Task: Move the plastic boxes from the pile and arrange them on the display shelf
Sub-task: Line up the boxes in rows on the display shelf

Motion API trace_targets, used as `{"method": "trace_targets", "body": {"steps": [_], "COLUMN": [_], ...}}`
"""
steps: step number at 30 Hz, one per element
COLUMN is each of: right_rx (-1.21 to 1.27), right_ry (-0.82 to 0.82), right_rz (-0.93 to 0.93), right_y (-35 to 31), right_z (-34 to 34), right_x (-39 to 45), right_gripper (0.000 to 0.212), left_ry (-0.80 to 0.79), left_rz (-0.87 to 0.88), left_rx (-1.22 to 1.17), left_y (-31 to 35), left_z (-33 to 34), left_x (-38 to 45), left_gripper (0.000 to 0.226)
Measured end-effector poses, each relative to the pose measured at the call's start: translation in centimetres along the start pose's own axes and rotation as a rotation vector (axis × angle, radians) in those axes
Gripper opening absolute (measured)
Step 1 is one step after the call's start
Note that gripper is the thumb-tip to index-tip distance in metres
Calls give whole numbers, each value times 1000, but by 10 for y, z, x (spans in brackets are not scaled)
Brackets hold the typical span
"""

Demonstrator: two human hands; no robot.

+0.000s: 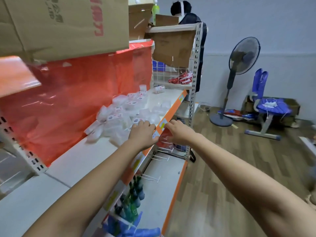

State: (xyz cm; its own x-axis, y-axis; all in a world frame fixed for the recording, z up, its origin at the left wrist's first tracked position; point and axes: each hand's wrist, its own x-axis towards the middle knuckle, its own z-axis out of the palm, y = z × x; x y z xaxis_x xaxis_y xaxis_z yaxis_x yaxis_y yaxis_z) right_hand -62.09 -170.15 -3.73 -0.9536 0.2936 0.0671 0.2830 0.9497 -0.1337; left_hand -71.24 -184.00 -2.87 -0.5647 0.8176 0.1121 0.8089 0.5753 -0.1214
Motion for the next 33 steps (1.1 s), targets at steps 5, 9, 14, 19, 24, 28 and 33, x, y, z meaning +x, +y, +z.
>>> {"method": "trace_targets", "body": {"steps": [5, 9, 14, 19, 24, 28, 33], "right_rx": [-28, -21, -31, -4, 16, 27, 45], "right_ry": [-21, -62, -28, -67, -92, -116, -90], "right_rz": [0, 9, -17, -49, -113, -180, -229], "right_y": [51, 93, 137, 171, 200, 222, 249], "right_z": [-2, -13, -24, -9, 5, 13, 26], "right_x": [68, 134, 215, 276, 348, 414, 490], "right_gripper": [51, 53, 53, 52, 53, 54, 57], "left_ry": [2, 1, 13, -62, -83, -91, -128], "left_rz": [7, -14, -88, -164, -293, -429, -583], "left_rx": [15, 12, -10, -5, -30, -57, -90], "left_y": [-2, -15, -42, -59, -82, -98, -107], "left_z": [11, 12, 17, 38, 57, 72, 86], "left_x": [85, 162, 240, 286, 330, 361, 385], "left_gripper": [46, 48, 48, 48, 48, 51, 56]}}
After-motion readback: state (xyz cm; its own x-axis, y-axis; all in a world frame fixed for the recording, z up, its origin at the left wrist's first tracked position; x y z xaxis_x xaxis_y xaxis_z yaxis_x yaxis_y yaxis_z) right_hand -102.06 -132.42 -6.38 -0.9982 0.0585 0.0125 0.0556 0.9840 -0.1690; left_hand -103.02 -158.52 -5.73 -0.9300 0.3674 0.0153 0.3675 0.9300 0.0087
